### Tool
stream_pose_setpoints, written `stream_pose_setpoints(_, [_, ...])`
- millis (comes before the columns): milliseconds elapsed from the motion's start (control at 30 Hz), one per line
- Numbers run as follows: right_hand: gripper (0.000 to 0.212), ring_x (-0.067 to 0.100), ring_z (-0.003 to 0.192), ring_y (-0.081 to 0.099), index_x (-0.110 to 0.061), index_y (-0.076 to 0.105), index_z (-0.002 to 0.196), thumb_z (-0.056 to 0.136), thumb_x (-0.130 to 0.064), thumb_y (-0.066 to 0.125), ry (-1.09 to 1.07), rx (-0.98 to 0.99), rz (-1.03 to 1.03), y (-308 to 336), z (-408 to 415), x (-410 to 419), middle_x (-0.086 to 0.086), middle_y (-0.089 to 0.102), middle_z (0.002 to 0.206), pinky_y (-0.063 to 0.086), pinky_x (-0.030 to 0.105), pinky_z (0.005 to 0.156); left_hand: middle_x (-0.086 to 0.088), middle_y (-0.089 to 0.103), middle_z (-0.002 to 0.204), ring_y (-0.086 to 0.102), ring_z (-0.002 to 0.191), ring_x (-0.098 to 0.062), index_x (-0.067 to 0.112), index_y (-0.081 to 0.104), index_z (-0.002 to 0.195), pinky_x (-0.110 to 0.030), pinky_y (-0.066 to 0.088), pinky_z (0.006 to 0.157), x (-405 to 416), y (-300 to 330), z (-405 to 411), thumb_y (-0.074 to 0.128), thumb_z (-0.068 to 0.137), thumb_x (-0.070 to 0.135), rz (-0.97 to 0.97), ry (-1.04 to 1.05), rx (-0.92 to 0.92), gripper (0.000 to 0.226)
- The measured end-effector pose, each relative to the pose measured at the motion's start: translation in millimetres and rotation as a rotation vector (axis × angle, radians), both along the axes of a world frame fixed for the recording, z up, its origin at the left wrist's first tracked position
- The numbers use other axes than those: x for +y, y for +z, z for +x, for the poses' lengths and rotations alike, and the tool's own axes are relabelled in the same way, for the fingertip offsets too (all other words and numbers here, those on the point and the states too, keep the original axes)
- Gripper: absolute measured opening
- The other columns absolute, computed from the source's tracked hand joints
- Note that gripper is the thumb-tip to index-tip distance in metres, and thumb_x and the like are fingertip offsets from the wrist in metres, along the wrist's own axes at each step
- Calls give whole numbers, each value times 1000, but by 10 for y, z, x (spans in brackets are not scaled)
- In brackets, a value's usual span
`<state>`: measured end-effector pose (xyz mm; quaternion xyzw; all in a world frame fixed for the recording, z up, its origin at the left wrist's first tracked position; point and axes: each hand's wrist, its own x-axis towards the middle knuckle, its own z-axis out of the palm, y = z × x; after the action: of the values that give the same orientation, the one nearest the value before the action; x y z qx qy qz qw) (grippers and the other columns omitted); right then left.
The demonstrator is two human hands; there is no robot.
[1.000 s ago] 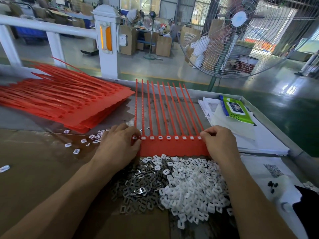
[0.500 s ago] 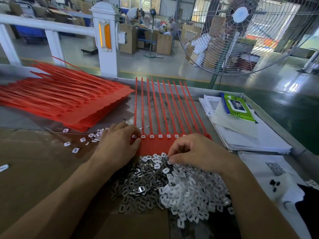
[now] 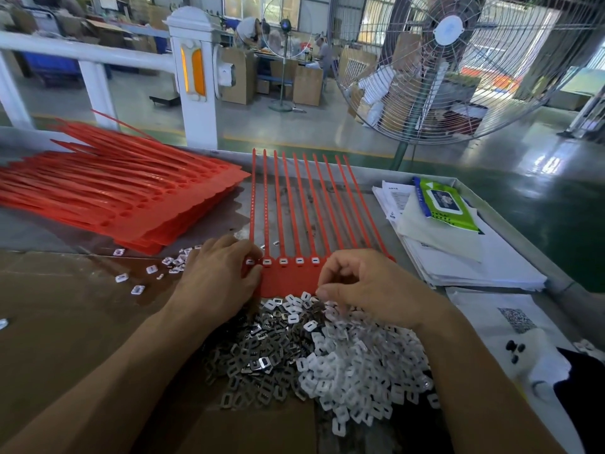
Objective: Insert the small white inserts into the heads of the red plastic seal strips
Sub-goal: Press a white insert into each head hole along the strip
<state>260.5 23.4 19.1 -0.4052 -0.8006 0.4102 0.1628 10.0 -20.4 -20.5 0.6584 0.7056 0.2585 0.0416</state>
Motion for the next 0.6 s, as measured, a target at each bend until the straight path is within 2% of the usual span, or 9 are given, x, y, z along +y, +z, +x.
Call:
stream_pose_setpoints(100, [6,1,63,63,-30,72,90,92,-26,77,-173,106,63,-6,57,60,-10,73,79,50,18,63,7,59,114,50,116,-20,35,65,116,-44,38,103,-5,0,2,60,94,40,4,3,-4,23])
stream_pose_setpoints(200, [7,-3,58,61,-29,75,90,92,-23,75,-491,211,166,-66,168,185,-15,72,73,46,12,55,6,58,113,50,115,-20,35,65,116,-45,38,103,-3,7,7,60,94,39,2,2,-4,23])
stream_pose_setpoints(333, [8,4,57,64,-24,76,95,93,-17,72,-840,175,221,-174,400,348,-6,73,70,47,20,53,6,58,113,49,115,-20,35,64,118,-45,38,104,-3,8,6,59,94,40,-1,3,3,24])
stream_pose_setpoints(400, [7,9,60,66,-19,76,98,94,-15,72,-894,142,204,-233,466,395,0,73,72,49,26,57,6,58,114,49,115,-20,35,64,118,-45,38,104,-6,6,5,59,94,40,-4,3,5,25])
stream_pose_setpoints(500, [7,10,60,65,-18,76,98,93,-14,72,-904,105,219,-285,477,429,1,71,71,48,26,57,7,58,114,50,115,-20,36,64,118,-45,38,104,-5,5,5,59,94,40,-2,2,4,25])
stream_pose_setpoints(600, [7,15,68,67,-19,78,97,92,-15,73,-889,68,249,-287,473,442,1,72,74,54,32,66,8,58,114,49,116,-19,36,64,118,-44,37,104,-5,-1,5,59,95,41,1,3,5,25])
